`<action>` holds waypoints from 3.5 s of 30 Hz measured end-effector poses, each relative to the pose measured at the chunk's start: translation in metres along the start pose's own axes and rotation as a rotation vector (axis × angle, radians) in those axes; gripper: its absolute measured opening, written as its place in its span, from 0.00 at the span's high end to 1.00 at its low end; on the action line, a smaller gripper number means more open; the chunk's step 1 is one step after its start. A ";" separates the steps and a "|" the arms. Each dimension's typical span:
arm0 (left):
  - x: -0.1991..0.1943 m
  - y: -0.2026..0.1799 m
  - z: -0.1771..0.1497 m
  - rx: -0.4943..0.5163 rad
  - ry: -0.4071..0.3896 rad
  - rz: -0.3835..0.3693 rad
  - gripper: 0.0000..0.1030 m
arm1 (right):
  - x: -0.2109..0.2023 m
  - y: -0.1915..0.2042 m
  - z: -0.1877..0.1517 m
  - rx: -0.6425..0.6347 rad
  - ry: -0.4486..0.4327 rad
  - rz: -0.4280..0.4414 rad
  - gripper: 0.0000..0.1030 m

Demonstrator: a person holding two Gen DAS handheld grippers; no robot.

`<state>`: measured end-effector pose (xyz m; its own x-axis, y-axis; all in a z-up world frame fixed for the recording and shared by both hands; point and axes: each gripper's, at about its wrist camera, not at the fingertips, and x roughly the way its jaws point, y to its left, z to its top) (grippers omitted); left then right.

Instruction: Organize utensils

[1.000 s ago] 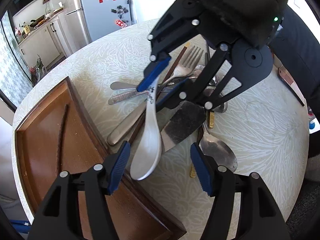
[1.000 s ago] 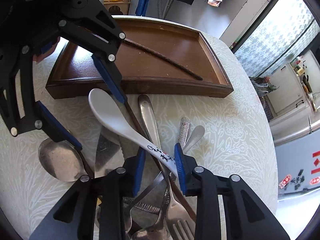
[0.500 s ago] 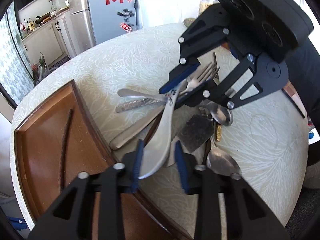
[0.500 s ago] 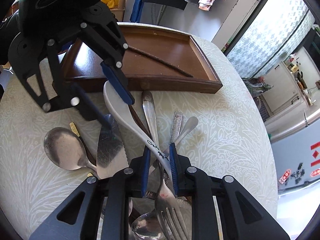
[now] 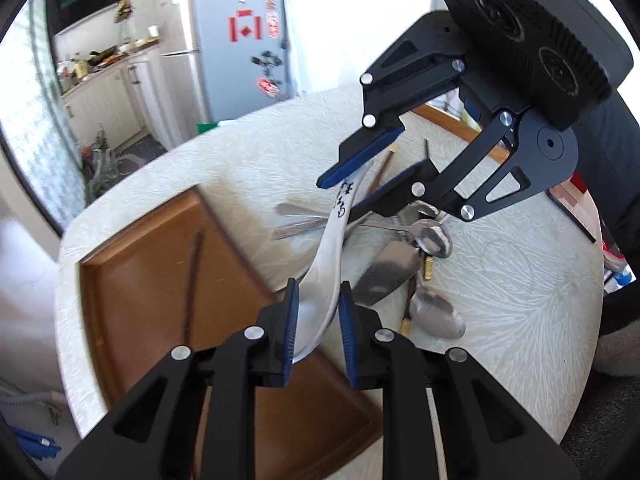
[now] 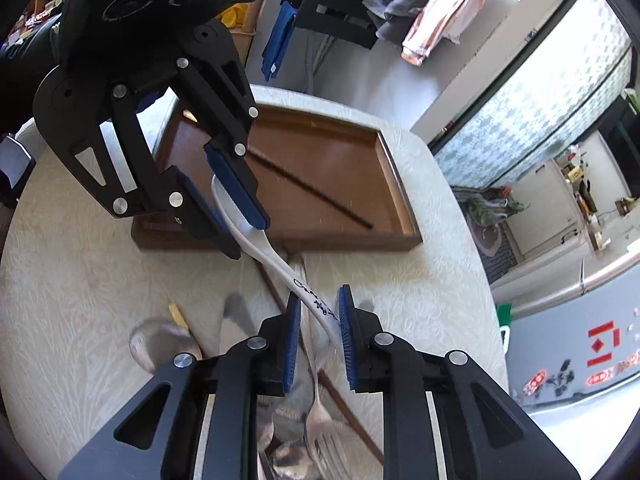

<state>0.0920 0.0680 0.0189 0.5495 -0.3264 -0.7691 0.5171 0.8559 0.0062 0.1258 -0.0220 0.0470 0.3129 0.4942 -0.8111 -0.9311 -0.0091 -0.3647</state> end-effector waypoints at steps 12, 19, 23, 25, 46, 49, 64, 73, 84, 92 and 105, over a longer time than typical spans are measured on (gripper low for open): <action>-0.019 0.049 -0.052 -0.154 0.065 0.078 0.79 | 0.062 0.015 0.063 -0.066 -0.027 0.106 0.81; -0.008 0.057 -0.060 -0.168 0.086 0.079 0.79 | 0.082 0.019 0.063 -0.067 0.004 0.121 0.81; -0.004 0.053 -0.061 -0.157 0.097 0.082 0.78 | 0.085 0.022 0.061 -0.065 0.009 0.114 0.81; -0.005 0.050 -0.061 -0.145 0.092 0.081 0.61 | 0.082 0.020 0.060 -0.052 0.004 0.112 0.78; -0.005 -0.027 -0.009 0.023 -0.021 0.018 0.12 | -0.042 -0.013 -0.064 0.230 -0.004 -0.086 0.27; 0.006 -0.032 -0.001 0.034 -0.014 0.007 0.12 | -0.040 -0.011 -0.087 0.245 0.035 -0.084 0.32; 0.071 -0.022 0.031 0.100 0.101 -0.018 0.55 | -0.019 -0.029 -0.146 0.419 0.091 0.048 0.63; 0.089 -0.016 0.030 0.120 0.127 -0.021 0.55 | -0.011 -0.056 -0.165 0.749 0.035 0.147 0.63; 0.088 -0.020 0.031 0.144 0.128 -0.012 0.55 | -0.014 -0.057 -0.162 0.912 0.018 0.167 0.67; 0.091 -0.025 0.031 0.157 0.130 -0.014 0.55 | -0.005 -0.061 -0.162 0.963 0.033 0.168 0.79; 0.083 -0.023 0.032 0.158 0.103 -0.005 0.50 | -0.027 -0.051 -0.163 0.873 -0.061 0.141 0.94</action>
<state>0.1465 0.0084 -0.0243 0.4807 -0.2809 -0.8307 0.6209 0.7780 0.0962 0.1958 -0.1765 0.0129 0.1969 0.5842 -0.7873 -0.7788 0.5810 0.2364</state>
